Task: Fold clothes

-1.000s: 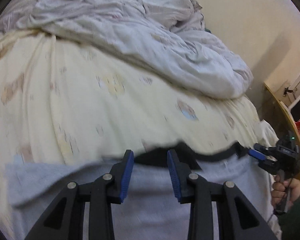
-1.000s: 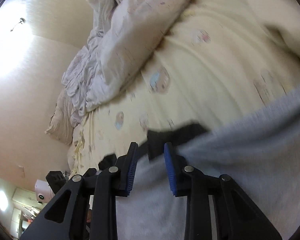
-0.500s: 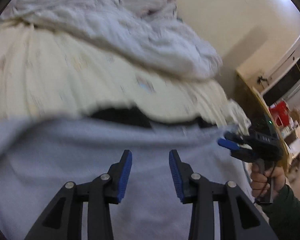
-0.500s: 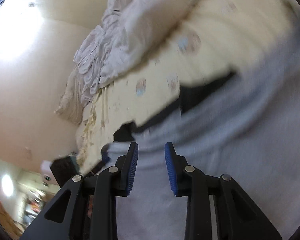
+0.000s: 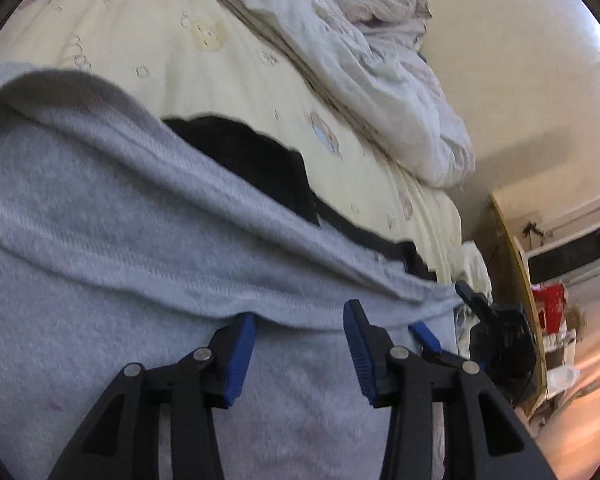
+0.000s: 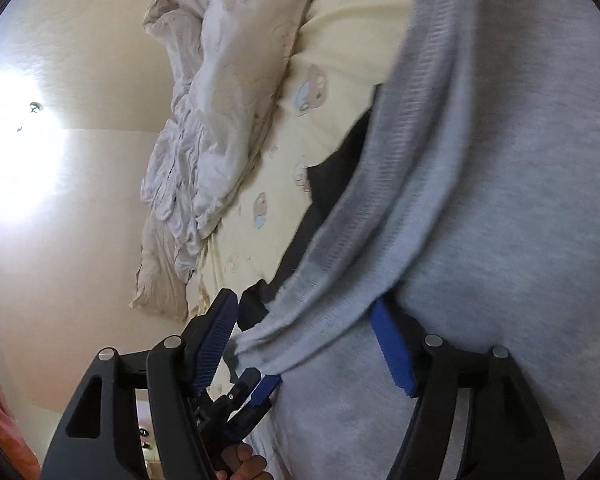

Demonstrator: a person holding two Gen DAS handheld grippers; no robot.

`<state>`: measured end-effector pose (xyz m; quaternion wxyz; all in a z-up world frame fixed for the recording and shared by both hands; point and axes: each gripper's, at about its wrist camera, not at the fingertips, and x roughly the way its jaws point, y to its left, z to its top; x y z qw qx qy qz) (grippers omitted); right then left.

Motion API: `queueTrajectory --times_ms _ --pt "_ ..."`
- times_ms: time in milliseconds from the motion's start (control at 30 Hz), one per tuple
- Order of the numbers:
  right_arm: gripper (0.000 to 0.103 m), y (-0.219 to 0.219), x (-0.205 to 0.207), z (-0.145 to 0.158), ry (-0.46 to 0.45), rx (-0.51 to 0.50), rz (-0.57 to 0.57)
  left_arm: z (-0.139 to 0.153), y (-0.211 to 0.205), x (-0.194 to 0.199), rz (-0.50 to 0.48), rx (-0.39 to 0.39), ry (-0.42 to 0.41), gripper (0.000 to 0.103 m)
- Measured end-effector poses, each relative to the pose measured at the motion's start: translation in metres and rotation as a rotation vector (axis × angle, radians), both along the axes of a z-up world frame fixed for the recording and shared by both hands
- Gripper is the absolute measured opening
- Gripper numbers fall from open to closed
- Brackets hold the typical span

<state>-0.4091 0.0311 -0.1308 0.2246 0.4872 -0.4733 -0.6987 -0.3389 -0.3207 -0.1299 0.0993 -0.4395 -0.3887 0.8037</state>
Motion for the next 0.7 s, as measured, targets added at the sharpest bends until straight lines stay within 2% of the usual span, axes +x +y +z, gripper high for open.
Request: queueTrajectory --times_ms 267,400,467,533,600,700 --pt "0.072 -0.006 -0.039 0.019 0.056 0.020 0.001 0.026 -0.036 -0.041 0.072 -0.084 0.061 0.048" --pt "0.072 -0.006 -0.074 0.026 0.094 0.114 0.020 0.033 -0.054 -0.073 0.093 -0.224 0.059 0.048" --pt "0.072 -0.002 -0.092 0.026 0.098 0.158 0.020 0.038 -0.069 -0.082 0.132 -0.221 0.066 0.048" --pt "0.072 0.004 -0.097 0.029 0.106 0.137 0.015 0.051 -0.083 -0.080 0.153 -0.244 0.097 0.048" --pt "0.072 0.007 -0.089 0.041 0.130 0.122 0.039 0.064 -0.096 -0.064 0.149 -0.229 0.159 0.048" --pt "0.072 0.004 -0.064 0.057 0.168 0.101 0.105 0.077 -0.111 -0.016 0.118 -0.215 0.228 0.048"
